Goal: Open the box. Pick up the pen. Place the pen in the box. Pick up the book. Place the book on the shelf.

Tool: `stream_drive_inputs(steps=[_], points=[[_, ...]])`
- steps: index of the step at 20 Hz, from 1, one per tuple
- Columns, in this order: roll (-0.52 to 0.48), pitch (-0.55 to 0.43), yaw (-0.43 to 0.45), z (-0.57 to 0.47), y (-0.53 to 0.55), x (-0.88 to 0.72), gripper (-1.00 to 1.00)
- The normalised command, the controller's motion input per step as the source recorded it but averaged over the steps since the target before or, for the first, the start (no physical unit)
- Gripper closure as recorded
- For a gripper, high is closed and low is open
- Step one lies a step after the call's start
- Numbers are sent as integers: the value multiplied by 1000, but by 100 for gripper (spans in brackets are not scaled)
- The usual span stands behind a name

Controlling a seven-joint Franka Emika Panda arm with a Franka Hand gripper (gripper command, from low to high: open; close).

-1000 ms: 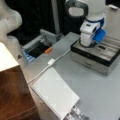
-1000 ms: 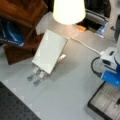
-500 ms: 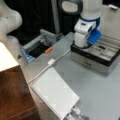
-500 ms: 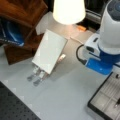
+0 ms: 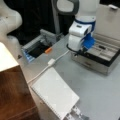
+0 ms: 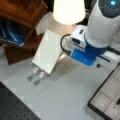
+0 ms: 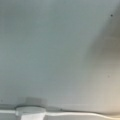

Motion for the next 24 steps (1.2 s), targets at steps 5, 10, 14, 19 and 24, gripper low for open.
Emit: stream_drive_inputs(steps=[5,10,14,19,24], points=[[-565,-15,310,99,-421,-62,-100],[-474,-70,136,-66,-422,-133,-100],[-543,10,67,-191,-325,-231,-100],[-638,-39,73,-354,-110,-171,-100],[-608,-33,124,-329,96,-28,-100]])
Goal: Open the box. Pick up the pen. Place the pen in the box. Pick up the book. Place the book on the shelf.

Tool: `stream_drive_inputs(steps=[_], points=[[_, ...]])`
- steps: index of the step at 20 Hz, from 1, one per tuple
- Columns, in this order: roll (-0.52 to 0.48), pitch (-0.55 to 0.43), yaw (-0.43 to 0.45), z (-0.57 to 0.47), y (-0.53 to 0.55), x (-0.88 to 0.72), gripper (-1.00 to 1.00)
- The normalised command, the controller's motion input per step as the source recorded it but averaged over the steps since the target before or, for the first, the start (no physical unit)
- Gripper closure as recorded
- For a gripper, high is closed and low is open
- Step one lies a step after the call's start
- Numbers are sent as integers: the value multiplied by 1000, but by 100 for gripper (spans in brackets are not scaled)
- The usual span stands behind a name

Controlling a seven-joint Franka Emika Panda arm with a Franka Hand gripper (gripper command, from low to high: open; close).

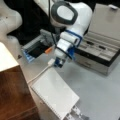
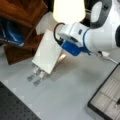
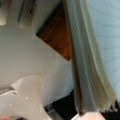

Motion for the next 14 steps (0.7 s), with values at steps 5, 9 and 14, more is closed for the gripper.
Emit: stream_drive_inputs(steps=[5,9,14], points=[[-500,26,206,-140,78,77,-100],[-407,41,242,2,-67,122,-100],[-303,53,197,23,-106,98,-100]])
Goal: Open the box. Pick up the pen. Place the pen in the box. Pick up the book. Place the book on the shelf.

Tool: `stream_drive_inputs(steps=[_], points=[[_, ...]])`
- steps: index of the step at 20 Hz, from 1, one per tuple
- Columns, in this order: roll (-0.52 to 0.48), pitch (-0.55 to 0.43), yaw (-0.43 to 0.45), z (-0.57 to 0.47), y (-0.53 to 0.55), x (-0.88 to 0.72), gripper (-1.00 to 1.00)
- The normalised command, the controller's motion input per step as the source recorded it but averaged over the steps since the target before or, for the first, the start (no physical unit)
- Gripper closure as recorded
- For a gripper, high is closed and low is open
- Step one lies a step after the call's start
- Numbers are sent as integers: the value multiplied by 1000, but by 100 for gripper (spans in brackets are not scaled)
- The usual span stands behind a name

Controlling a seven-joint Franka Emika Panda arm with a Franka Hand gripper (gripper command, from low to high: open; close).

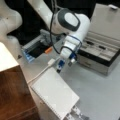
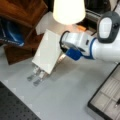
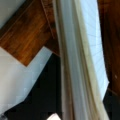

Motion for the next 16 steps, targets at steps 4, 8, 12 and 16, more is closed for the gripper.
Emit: stream_drive_inputs(steps=[4,8,12,16], points=[[-229,44,144,-30,-125,107,-100],[-136,62,95,-87,-77,94,-100],[-107,94,5,-89,-41,109,-100],[-103,89,-51,-29,27,127,-100]])
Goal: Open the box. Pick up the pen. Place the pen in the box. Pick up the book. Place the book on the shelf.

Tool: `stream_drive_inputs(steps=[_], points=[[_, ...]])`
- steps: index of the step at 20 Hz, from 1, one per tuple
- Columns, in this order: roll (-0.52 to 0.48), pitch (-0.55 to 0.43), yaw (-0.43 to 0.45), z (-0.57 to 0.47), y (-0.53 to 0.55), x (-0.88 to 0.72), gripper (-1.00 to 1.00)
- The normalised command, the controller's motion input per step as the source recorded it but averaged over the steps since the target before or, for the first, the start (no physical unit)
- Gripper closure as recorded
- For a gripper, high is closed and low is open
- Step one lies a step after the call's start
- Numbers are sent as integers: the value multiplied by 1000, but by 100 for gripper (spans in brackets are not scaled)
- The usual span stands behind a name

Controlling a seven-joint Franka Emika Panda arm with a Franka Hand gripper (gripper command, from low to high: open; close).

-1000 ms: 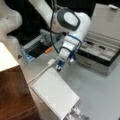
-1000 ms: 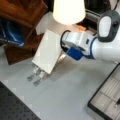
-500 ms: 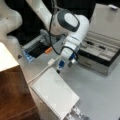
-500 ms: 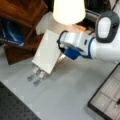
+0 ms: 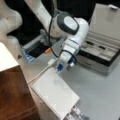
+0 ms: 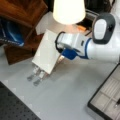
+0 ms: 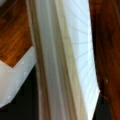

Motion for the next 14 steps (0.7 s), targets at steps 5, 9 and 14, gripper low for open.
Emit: stream_drive_inputs(steps=[5,9,14], points=[[-115,84,-64,-18,41,130,-100],[-82,68,-42,-34,0,111,100],[-55,36,-24,-87,-46,97,100]])
